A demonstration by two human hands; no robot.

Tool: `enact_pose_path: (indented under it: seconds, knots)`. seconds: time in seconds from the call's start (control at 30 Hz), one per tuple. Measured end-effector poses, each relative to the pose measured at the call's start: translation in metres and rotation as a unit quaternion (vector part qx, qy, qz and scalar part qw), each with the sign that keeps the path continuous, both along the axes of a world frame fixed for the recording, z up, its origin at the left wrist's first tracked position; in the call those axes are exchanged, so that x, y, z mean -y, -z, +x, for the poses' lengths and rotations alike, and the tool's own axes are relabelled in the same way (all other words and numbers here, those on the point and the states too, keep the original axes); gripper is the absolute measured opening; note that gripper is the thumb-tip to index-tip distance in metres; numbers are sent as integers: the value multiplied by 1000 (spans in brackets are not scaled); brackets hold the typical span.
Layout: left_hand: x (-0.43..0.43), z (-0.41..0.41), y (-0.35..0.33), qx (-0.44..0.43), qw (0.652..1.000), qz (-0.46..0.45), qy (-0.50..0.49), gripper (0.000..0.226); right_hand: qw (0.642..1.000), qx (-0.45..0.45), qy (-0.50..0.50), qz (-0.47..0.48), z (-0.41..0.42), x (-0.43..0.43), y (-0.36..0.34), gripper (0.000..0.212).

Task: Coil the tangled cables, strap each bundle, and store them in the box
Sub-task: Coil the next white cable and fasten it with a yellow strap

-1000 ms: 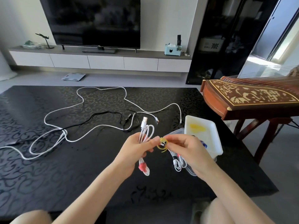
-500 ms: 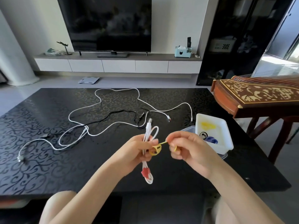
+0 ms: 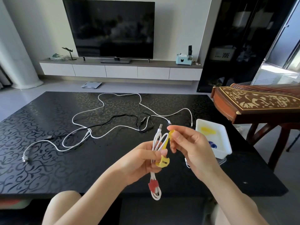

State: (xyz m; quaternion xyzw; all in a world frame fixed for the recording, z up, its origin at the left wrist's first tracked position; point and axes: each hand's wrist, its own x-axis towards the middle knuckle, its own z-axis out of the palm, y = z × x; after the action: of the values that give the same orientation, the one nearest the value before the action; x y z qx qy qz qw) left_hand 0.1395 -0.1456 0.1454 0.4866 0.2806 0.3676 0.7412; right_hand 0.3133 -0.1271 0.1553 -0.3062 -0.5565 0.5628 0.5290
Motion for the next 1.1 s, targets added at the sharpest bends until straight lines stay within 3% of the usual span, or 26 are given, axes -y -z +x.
enact_pose_path:
  seconds: [0.1, 0.2, 0.33, 0.5, 0.63, 0.77, 0.9, 1.0, 1.1]
  knots:
    - [2, 0, -3, 2, 1000, 6, 7, 16, 988, -105, -60, -93, 1, -1, -4, 22]
    - [4, 2, -4, -53, 998, 28, 2, 21, 975, -137, -20, -172, 2, -4, -3, 37]
    - [7, 8, -1, -71, 997, 17, -2, 20, 986, -56, 105, -120, -4, -7, 2, 41]
    - [9, 18, 1, -92, 995, 17, -37, 17, 945, -203, 126, -222, -7, -10, -9, 40]
    - [9, 21, 2, -176, 977, 85, -89, 13, 929, -224, 139, -262, -2, -11, -15, 40]
    - [6, 17, -2, -298, 933, 152, -135, 18, 941, -175, 140, -253, 8, -16, -14, 42]
    - [4, 10, -5, -308, 934, 142, -110, 25, 950, -87, 85, -286, 16, -15, 1, 24]
    - [2, 7, -5, -254, 959, 76, -98, 7, 962, -18, 16, -272, 18, -9, 10, 21]
    - [1, 6, -8, -135, 990, 3, -42, 25, 970, 91, -30, -224, 16, -2, 17, 16]
